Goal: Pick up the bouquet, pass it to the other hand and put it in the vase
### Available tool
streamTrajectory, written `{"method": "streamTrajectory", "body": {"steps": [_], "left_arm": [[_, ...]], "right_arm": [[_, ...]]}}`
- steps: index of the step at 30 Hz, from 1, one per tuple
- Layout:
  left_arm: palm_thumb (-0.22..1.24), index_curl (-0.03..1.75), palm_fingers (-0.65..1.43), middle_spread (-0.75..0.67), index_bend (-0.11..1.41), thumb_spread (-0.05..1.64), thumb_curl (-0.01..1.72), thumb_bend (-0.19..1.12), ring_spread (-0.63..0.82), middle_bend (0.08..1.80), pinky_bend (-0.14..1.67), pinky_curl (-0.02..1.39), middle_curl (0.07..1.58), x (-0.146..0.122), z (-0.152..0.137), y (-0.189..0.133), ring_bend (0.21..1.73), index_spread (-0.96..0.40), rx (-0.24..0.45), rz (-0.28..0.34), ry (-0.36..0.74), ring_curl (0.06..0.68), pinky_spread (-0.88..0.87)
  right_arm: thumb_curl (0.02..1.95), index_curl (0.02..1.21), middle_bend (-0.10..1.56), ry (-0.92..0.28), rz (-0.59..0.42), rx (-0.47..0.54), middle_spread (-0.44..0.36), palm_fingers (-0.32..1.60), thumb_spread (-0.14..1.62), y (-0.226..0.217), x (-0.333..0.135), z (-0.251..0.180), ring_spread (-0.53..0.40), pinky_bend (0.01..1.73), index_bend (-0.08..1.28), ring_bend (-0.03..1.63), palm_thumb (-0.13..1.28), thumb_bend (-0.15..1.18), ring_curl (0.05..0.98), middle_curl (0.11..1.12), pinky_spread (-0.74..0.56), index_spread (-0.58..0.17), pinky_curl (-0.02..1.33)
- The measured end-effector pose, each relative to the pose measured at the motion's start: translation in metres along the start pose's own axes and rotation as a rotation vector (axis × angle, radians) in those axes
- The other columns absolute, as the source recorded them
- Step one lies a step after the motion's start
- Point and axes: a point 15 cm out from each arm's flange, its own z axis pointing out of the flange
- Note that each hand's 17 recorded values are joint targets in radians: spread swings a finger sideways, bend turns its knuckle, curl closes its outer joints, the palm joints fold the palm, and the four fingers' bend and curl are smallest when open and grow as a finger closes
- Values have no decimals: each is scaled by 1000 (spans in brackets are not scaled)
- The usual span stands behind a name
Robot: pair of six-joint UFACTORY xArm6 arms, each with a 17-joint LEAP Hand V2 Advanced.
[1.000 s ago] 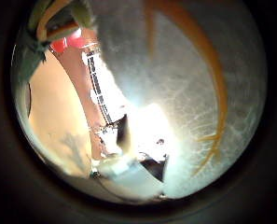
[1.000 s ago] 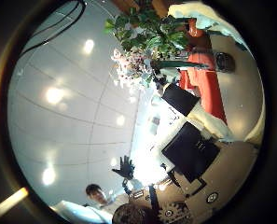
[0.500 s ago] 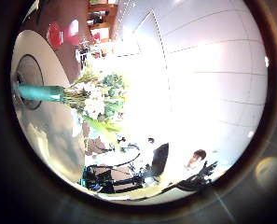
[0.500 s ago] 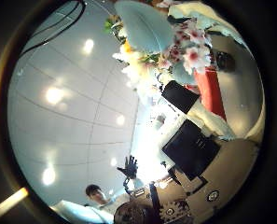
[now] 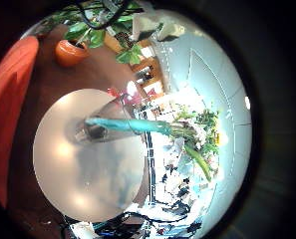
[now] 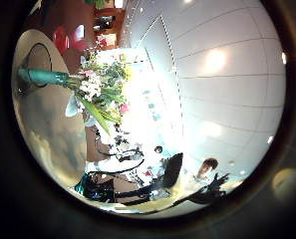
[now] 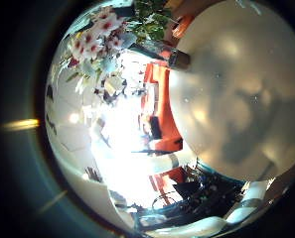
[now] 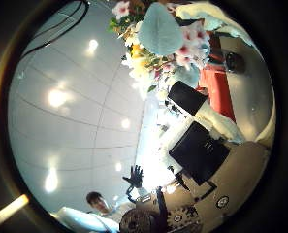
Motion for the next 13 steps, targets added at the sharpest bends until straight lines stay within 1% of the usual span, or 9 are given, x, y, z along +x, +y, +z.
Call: {"method": "streamTrajectory", "body": {"steps": [2,4,9,13], "left_arm": [[81,196,-164,546,125,878,336,-31,629,163,177,339,211,0,6,19,438,-43,-15,-8,-26,173,639],[87,193,-159,547,128,884,334,-30,629,161,181,330,206,-4,13,38,431,-42,-33,-23,-63,173,637],[98,194,-139,540,135,896,332,-30,630,164,183,310,198,-16,27,85,416,-25,-73,-63,-180,175,634],[109,210,-107,535,160,906,330,-28,628,169,175,294,198,-11,28,110,406,14,-109,-69,-288,178,624]], "right_arm": [[574,608,821,-7,-8,-20,-189,618,1023,5,-4,1,-278,511,506,1037,831,-17,411,583,53,-383,487],[575,611,826,11,-13,-31,-183,629,1021,8,-4,-1,-277,515,502,1042,837,-18,414,587,42,-383,485],[576,615,828,127,-16,-35,-177,624,1018,11,6,-24,-277,529,489,1045,836,-21,419,593,34,-381,482],[576,614,824,242,-7,-75,-156,628,1027,20,10,-35,-260,544,474,1055,838,-17,425,597,28,-370,479]]}}
